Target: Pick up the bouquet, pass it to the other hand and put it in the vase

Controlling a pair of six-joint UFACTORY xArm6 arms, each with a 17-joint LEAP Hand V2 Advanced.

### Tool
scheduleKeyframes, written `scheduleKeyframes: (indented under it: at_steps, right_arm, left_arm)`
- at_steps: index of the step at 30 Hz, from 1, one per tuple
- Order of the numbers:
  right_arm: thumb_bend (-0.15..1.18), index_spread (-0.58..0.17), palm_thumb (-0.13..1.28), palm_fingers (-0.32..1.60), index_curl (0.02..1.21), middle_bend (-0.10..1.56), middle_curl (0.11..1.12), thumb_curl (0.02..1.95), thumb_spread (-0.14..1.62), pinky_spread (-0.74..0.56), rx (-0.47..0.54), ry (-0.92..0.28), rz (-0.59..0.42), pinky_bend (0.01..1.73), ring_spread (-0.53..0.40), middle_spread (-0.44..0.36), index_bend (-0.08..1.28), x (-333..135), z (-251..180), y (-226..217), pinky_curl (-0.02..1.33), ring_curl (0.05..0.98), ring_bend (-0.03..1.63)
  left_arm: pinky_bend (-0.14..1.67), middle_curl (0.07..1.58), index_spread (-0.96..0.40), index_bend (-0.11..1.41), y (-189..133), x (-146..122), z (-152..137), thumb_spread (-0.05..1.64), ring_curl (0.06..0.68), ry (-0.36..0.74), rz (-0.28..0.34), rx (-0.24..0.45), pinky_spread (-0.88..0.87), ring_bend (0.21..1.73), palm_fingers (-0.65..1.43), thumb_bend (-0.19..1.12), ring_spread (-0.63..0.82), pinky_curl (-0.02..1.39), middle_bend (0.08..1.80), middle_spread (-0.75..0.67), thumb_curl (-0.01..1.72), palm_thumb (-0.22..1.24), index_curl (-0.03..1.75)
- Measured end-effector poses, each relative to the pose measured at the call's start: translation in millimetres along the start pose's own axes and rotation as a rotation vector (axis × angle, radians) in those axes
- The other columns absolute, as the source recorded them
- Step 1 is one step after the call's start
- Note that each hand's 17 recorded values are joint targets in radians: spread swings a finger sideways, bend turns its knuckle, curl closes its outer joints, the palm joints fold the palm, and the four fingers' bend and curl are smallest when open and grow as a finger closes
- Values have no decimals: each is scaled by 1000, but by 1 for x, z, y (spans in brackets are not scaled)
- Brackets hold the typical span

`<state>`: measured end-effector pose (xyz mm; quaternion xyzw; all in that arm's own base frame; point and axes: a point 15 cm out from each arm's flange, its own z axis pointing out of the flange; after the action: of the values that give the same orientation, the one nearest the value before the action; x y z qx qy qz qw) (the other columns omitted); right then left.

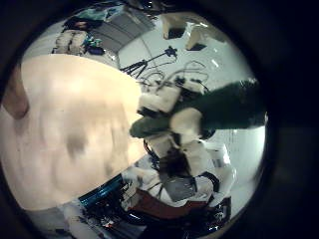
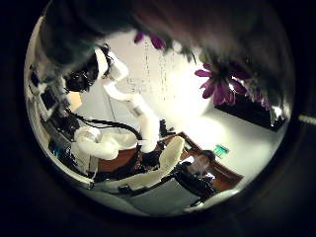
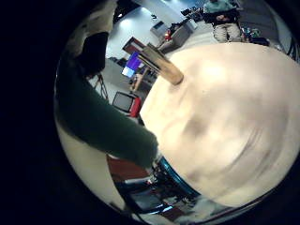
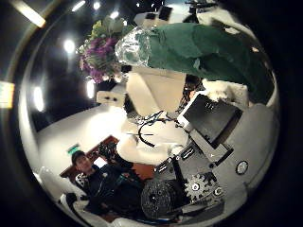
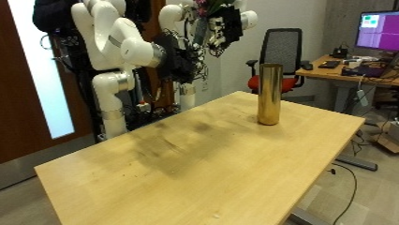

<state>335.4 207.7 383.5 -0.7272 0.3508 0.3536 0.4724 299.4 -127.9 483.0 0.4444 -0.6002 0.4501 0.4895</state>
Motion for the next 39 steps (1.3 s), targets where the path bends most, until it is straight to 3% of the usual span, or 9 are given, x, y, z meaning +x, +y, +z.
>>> scheduleKeyframes:
  at_steps: [6,8,15,20,22,23,26,31,39]
  right_arm:
    - [-21,-233,1168,1131,963,1382,742,919,84,-266,-10,-2,4,1028,-180,-110,1096,2,7,2,1071,630,1444]
    - [-22,-234,1162,1133,964,1384,743,919,92,-267,-14,3,5,1027,-180,-111,1101,4,8,3,1078,631,1442]
    - [-33,-237,1047,1141,959,1355,736,900,423,-281,14,60,11,1084,-186,-116,1064,19,3,-3,1071,627,1417]
    - [-50,-278,862,1012,885,1174,681,750,686,-369,20,70,29,1089,-222,-149,773,26,3,-4,924,576,1315]
    - [-41,-308,837,793,843,1059,654,701,728,-444,20,65,45,1098,-254,-169,543,30,3,-3,865,561,1293]
    - [-34,-296,827,318,788,888,603,667,812,-478,18,62,53,1094,-256,-170,348,32,4,-2,851,549,1226]
    - [-37,-306,789,13,670,673,503,614,880,-349,10,40,78,923,-177,-119,292,38,6,1,788,476,1065]
    - [-35,-318,715,-156,433,308,344,516,940,204,25,11,105,575,112,84,129,42,1,1,550,266,586]
    - [-29,-345,694,-95,246,178,302,455,958,333,86,-24,143,476,181,147,110,48,-19,-3,419,224,421]
  left_arm:
    - [212,505,137,172,-4,0,2,782,129,38,-35,11,156,635,593,-22,142,258,787,-172,346,357,327]
    - [388,556,62,123,-6,-1,1,816,158,40,-41,18,-104,772,794,-9,-133,285,863,-285,353,444,313]
    - [1029,783,-263,260,-17,9,-4,863,435,119,-25,84,-641,1297,1152,6,-464,528,872,-495,389,784,362]
    - [1134,904,-473,540,-28,14,-16,676,499,116,20,182,-618,1390,1146,23,-434,585,984,-541,517,1037,554]
    - [1136,937,-527,594,-29,16,-19,549,517,98,43,199,-604,1414,1103,4,-424,596,1024,-544,574,1077,627]
    - [1143,951,-556,623,-30,18,-20,478,526,91,52,205,-598,1424,1087,-10,-422,603,1039,-548,607,1090,676]
    - [1136,981,-619,647,-31,22,-25,324,542,60,82,217,-580,1442,1056,-14,-417,620,1083,-549,682,1125,803]
    - [1129,1001,-679,626,-30,28,-34,211,557,16,123,247,-572,1454,1041,-19,-408,641,1113,-543,751,1135,964]
    - [1121,1009,-741,540,-35,65,-68,142,567,-91,236,345,-567,1457,1036,-19,-405,670,1128,-531,825,1136,1174]
